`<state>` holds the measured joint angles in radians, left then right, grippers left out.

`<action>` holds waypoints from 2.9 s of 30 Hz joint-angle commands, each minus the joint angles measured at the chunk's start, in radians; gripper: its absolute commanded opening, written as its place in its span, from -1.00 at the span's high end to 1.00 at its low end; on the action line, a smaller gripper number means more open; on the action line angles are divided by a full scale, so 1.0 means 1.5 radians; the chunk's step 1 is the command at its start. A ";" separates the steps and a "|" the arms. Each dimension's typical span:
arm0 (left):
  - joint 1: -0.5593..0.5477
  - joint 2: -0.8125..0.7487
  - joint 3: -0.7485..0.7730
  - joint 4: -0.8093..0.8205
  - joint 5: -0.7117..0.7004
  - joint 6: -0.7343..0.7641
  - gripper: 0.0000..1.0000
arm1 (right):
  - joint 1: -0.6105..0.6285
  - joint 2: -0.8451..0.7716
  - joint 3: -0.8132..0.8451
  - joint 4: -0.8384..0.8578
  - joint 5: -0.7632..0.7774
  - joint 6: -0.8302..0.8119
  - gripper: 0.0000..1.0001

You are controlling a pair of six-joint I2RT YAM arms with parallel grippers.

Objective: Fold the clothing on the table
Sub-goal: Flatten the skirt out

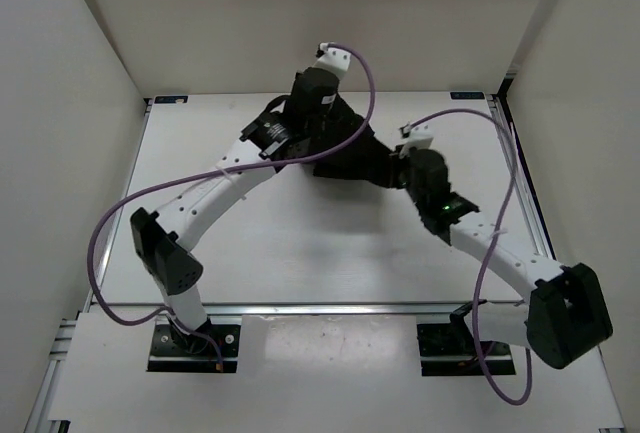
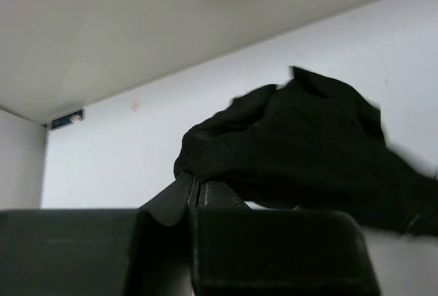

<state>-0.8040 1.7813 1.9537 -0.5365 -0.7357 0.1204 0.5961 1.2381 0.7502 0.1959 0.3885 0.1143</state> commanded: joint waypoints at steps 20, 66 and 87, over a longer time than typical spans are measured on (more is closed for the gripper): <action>0.130 -0.253 -0.336 0.192 0.427 -0.130 1.00 | -0.285 -0.167 0.130 -0.267 -0.507 -0.180 1.00; 0.213 -0.601 -0.780 0.108 0.503 -0.243 -0.97 | -0.201 -0.326 0.059 -0.547 -0.330 -0.431 -0.46; 0.259 -0.493 -0.849 0.144 0.508 -0.399 -0.97 | -0.100 -0.117 0.111 -0.616 -0.416 -0.537 -0.73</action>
<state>-0.4343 1.1007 0.7128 -0.3538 -0.0162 -0.4320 0.4805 1.0374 0.9157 -0.7841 -0.2447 -0.5549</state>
